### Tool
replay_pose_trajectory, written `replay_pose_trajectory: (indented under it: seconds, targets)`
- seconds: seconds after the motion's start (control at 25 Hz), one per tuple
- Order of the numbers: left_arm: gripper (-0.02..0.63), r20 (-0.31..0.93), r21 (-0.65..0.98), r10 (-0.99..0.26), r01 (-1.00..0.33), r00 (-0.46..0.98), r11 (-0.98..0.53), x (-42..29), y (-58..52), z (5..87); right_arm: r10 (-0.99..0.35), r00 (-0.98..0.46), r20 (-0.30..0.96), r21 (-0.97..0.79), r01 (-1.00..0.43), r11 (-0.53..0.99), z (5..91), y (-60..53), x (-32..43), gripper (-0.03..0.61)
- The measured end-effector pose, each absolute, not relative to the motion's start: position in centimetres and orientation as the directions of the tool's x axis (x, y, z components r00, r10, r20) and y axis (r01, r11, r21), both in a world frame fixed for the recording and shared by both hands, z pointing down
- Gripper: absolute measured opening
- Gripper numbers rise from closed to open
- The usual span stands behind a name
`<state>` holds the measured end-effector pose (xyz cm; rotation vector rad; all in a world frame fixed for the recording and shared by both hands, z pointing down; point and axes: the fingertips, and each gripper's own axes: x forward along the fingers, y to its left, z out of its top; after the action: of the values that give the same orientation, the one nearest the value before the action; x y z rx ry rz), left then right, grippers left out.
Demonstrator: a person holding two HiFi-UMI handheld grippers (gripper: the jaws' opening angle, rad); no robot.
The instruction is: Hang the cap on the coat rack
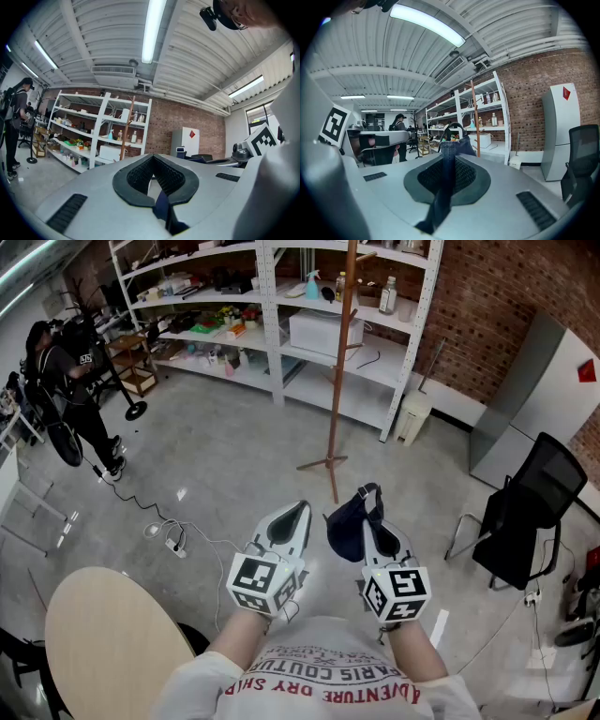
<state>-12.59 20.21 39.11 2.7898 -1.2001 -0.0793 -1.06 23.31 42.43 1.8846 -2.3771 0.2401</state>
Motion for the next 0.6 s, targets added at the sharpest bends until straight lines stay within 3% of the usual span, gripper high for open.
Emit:
replay_pose_trajectory:
  seconds: [0.6]
  targets:
    - [0.005, -0.005, 0.122, -0.697, -0.691, 0.717, -0.712, -13.7, 20.0, 39.6, -0.961, -0.197, 0.192, -0.085, -0.979, 0.184, 43.2, 23.1, -2.0, 0.017]
